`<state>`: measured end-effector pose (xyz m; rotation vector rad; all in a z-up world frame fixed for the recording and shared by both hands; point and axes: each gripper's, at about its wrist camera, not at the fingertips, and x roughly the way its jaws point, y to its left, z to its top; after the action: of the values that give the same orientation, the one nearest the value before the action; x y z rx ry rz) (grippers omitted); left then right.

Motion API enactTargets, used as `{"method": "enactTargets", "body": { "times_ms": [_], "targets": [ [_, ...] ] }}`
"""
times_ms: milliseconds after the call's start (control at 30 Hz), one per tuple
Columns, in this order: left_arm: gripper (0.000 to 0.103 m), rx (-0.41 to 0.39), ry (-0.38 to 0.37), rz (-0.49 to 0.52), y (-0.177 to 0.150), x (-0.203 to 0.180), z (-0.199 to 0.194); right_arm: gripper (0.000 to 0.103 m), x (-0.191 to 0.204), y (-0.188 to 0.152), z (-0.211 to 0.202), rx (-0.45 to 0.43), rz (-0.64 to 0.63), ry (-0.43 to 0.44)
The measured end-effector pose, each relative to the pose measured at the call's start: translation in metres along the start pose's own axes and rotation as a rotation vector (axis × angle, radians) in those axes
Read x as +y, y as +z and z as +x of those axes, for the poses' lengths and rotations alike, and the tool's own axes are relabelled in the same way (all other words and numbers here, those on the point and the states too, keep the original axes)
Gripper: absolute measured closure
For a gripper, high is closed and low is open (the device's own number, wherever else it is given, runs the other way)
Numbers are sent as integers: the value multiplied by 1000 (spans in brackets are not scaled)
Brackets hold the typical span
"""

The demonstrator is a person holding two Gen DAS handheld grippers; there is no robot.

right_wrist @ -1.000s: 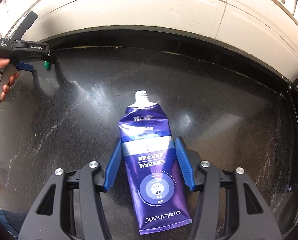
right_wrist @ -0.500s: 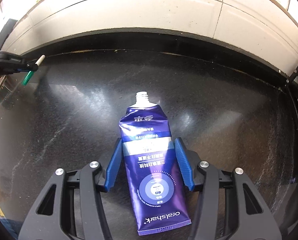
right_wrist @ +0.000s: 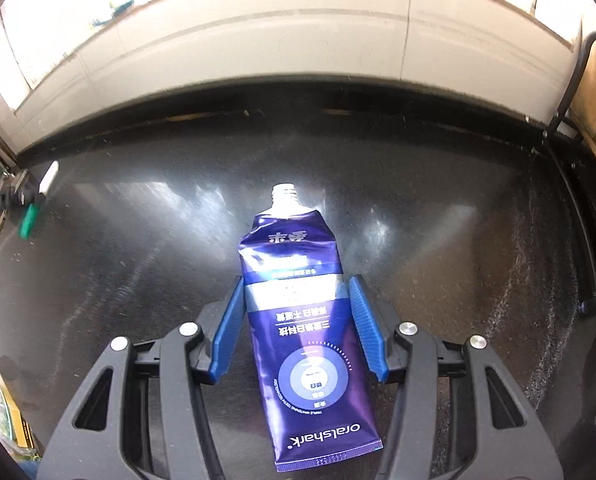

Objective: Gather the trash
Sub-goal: 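Carry the marker and toothpaste tube over the bin and open both tools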

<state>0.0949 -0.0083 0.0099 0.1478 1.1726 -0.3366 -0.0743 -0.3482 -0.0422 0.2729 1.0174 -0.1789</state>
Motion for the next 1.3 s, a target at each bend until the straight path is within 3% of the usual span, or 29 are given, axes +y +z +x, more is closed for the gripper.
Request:
{"method": "enactTargets", "body": {
  "times_ms": [133,200,367,567,700,833,1000,1167,1300],
  "targets": [
    [91,-28,29,-71,-38,42,-29,51,30,20,-13,-35,-58,62],
    [91,-43,51,-123,-58,64,-46,51,68,34,-14,-41,-129,126],
    [91,-80,136,-320,-130,149,-89,51,228,42,-14,-32,-426,342],
    [91,-105,330,-599,-252,248,-153,51,428,-6,-33,52,-758,606],
    [90,-102,375,-816,-334,291,-174,51,542,-77,-42,178,-972,737],
    [90,-36,383,-952,-399,319,-154,51,618,-159,-31,287,-1165,744],
    [90,41,349,-1114,-467,350,-96,51,678,-238,-3,371,-1338,699],
    [90,59,318,-1222,-512,370,-45,51,704,-299,50,432,-1425,600],
    [90,66,300,-1281,-537,378,-24,51,714,-331,75,482,-1437,577]
  ]
}}
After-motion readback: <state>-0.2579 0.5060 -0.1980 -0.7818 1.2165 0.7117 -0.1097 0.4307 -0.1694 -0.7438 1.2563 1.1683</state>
